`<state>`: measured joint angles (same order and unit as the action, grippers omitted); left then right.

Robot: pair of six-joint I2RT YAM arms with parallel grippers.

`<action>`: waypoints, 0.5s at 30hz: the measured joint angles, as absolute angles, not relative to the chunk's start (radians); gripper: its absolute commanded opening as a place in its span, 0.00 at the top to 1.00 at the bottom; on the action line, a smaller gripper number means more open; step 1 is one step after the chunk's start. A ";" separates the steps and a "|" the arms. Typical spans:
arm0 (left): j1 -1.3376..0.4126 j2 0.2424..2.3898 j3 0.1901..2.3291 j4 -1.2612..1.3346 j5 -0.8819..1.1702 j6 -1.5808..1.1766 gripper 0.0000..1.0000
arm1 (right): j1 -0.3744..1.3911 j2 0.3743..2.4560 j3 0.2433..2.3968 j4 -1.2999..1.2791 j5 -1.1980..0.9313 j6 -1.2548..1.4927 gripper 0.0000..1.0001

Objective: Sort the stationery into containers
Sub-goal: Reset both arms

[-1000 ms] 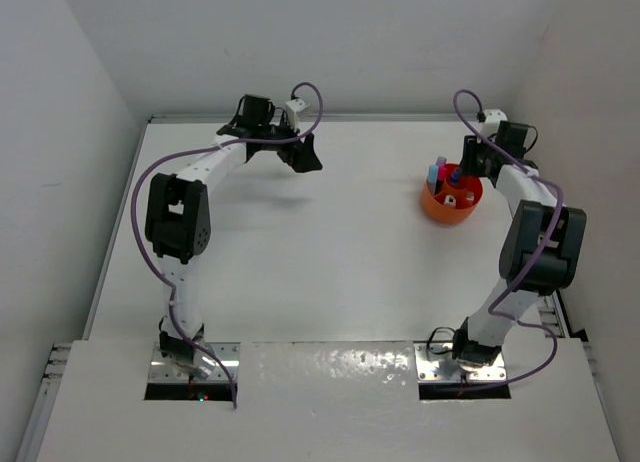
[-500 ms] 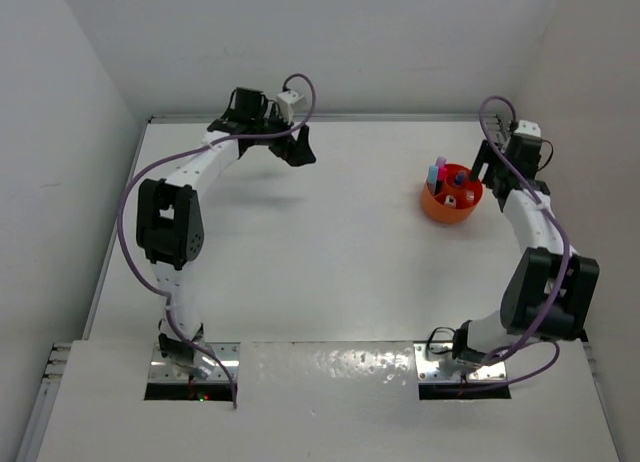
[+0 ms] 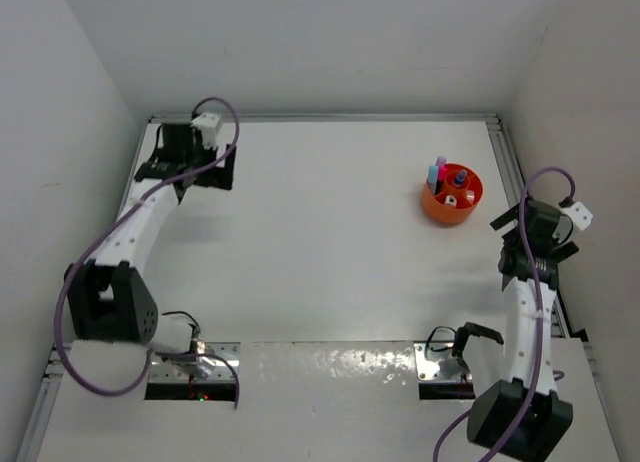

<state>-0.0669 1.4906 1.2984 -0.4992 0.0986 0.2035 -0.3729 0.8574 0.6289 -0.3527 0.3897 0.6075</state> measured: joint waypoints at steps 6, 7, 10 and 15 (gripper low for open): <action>-0.033 1.103 0.870 -0.577 -0.024 0.198 0.00 | -0.372 0.717 0.587 -0.518 0.359 0.666 0.01; -0.057 1.033 0.821 -0.589 -0.028 0.205 0.00 | -0.371 0.700 0.583 -0.553 0.354 0.682 0.01; -0.133 0.821 0.712 -0.545 -0.045 0.228 0.00 | -0.371 0.646 0.572 -0.634 0.340 0.721 0.01; -0.214 0.552 0.571 -0.416 -0.117 0.251 0.00 | -0.371 0.535 0.551 -0.726 0.331 0.768 0.01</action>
<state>-0.2138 0.5522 0.5709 -0.4160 -0.1169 0.2512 -0.3710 0.5350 0.5510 -0.7261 0.3313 0.7681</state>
